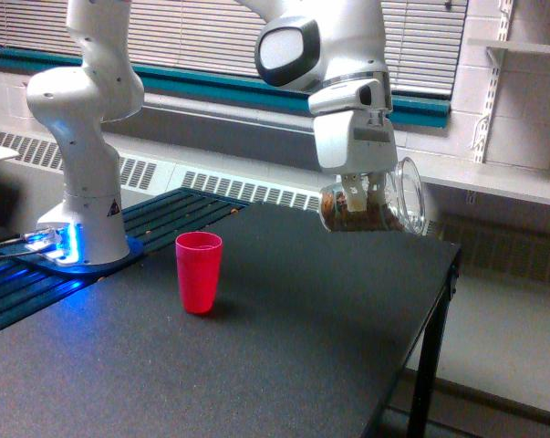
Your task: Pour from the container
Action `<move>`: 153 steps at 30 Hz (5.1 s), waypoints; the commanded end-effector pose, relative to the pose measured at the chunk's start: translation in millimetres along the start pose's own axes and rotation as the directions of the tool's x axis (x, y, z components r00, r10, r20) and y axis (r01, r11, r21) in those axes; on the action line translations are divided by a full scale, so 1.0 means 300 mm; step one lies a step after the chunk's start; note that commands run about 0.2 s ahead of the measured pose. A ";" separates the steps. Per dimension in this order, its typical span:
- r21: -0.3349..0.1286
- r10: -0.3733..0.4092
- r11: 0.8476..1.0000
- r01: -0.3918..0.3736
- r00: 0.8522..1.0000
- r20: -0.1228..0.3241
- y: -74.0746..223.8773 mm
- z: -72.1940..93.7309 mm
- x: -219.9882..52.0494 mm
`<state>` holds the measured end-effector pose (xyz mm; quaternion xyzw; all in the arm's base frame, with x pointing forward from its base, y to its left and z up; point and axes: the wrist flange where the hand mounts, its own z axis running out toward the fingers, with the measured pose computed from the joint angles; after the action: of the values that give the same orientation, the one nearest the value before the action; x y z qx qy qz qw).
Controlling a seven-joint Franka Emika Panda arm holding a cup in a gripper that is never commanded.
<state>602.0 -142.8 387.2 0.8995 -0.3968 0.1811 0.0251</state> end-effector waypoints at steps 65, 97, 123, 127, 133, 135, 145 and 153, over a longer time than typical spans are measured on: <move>0.014 -0.052 0.998 0.057 0.969 -0.240 0.484 -0.669 -0.210; -0.071 -0.016 0.997 0.006 0.989 -0.146 0.508 -0.753 -0.599; -0.140 0.006 0.990 -0.018 0.996 -0.086 0.569 -0.803 -0.751; -0.148 0.003 0.989 -0.015 0.997 -0.079 0.574 -0.806 -0.756; -0.161 0.010 0.987 -0.020 0.998 -0.066 0.573 -0.807 -0.773; -0.164 0.010 0.986 -0.020 0.998 -0.060 0.574 -0.806 -0.777; -0.189 0.022 0.981 -0.029 0.999 -0.042 0.578 -0.813 -0.807; -0.205 0.032 0.978 -0.035 0.999 -0.020 0.588 -0.815 -0.831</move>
<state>249.1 -45.7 511.7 0.8857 -0.4226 0.1511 0.1189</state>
